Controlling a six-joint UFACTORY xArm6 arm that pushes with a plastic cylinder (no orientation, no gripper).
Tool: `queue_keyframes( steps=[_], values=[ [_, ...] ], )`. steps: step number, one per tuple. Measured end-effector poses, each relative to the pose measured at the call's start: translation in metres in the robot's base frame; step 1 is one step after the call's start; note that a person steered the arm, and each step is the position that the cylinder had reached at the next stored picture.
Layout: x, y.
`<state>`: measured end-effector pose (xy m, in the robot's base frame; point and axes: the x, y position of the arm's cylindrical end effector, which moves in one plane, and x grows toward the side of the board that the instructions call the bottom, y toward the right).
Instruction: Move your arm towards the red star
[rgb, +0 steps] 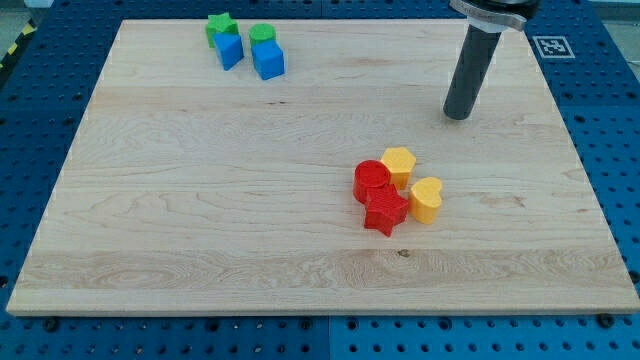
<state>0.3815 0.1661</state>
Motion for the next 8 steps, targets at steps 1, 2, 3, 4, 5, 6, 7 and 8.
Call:
queue_keyframes(
  steps=[1,2,3,4,5,6,7,8],
  values=[
    [0.000,0.000],
    [0.001,0.000],
    [0.001,-0.003],
    [0.002,-0.061],
    [0.020,-0.129],
    [0.064,-0.165],
    [0.079,-0.173],
    [0.105,-0.172]
  ],
)
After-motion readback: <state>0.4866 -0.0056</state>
